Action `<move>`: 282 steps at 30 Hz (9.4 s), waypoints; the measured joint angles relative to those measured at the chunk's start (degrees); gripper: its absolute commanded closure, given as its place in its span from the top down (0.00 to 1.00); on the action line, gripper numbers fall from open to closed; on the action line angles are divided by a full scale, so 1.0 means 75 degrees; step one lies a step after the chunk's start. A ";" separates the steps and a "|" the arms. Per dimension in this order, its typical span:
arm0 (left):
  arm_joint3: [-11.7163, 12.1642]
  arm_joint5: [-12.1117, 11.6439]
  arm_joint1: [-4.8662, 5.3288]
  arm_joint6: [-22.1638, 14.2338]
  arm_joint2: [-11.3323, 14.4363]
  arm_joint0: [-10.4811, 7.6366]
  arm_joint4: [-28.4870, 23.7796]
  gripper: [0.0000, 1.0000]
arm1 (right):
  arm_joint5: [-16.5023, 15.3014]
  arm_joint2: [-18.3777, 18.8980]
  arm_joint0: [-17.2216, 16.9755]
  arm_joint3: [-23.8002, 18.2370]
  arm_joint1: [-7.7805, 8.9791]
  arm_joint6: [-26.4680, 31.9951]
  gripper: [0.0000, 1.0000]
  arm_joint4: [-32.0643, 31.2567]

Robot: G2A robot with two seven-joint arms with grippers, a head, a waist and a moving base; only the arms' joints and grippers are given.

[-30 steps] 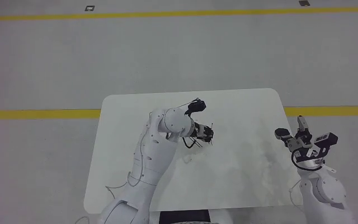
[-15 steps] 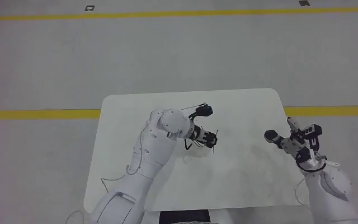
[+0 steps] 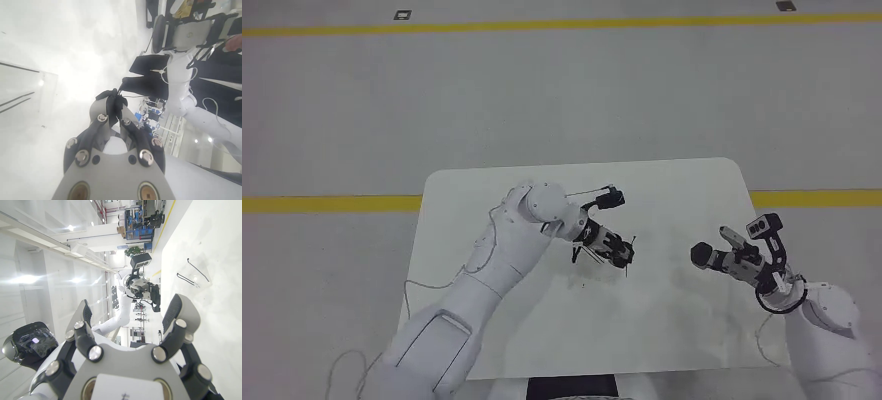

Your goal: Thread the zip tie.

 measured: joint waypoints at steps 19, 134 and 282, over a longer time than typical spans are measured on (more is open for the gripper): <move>0.0444 -0.0294 0.0438 0.0000 0.1795 -0.0489 -0.3619 0.00 | -0.1008 -0.1436 0.1143 0.0843 0.0007 0.0948 1.00 -0.0385; -0.2248 0.1695 0.1671 0.4092 0.2202 0.0663 -0.4118 1.00 | -0.1008 -0.1253 0.0286 -0.0439 -0.0343 -0.2164 0.00 -0.2517; -0.2660 0.0280 0.1836 0.6850 0.1738 0.2255 -0.5771 0.07 | -0.1008 -0.1662 -0.0497 -0.1840 -0.1494 -0.4737 0.00 -0.4114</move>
